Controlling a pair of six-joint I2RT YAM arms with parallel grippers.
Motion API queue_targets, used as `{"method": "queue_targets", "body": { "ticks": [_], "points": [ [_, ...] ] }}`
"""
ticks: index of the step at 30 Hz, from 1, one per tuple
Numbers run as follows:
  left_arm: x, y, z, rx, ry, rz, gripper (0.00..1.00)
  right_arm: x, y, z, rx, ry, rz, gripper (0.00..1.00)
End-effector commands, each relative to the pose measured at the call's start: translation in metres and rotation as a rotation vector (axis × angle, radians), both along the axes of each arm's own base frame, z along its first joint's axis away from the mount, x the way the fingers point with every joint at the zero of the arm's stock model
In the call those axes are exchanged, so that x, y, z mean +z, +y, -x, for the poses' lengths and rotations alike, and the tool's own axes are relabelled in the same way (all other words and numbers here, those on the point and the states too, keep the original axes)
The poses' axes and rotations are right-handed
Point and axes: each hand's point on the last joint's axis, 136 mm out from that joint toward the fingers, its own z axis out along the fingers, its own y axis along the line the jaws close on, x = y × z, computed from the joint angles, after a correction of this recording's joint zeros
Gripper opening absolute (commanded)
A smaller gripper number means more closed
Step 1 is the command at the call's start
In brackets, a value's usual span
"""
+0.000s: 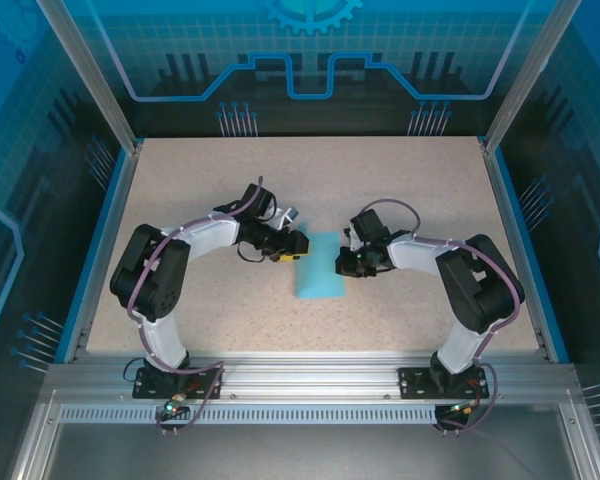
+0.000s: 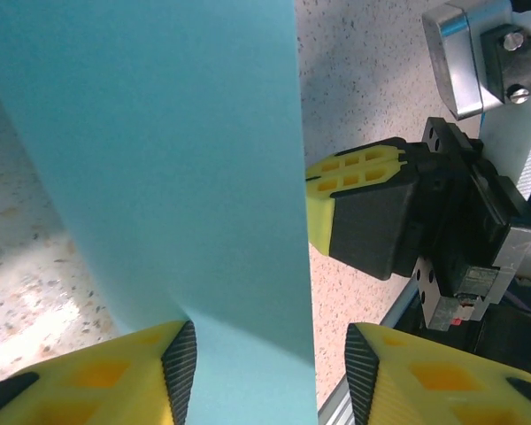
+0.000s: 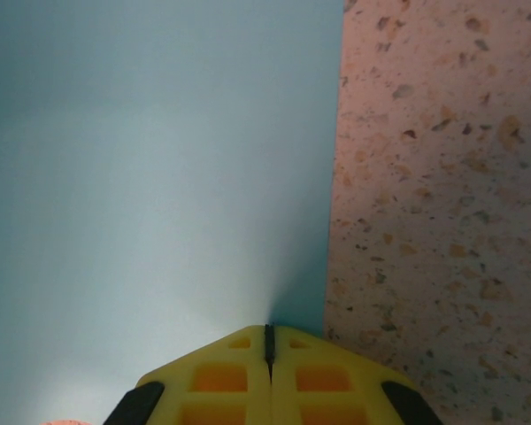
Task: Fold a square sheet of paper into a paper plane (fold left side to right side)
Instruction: First fold in half a square sheet of paper at the center of the table.
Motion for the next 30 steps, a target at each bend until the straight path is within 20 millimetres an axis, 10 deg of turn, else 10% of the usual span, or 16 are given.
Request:
{"method": "queue_targets", "body": {
  "ticks": [1, 24, 30],
  "points": [
    [0.008, -0.012, -0.004, -0.017, 0.005, 0.045, 0.52, -0.009, -0.003, 0.01, 0.019, 0.028, 0.052, 0.07],
    [-0.007, -0.015, -0.006, -0.013, 0.028, 0.015, 0.14, 0.081, 0.007, -0.013, -0.006, -0.174, -0.156, 0.15],
    [-0.007, -0.014, -0.007, -0.009, 0.028, 0.01, 0.08, 0.096, 0.02, -0.014, -0.004, -0.168, -0.294, 0.45]
  ]
}}
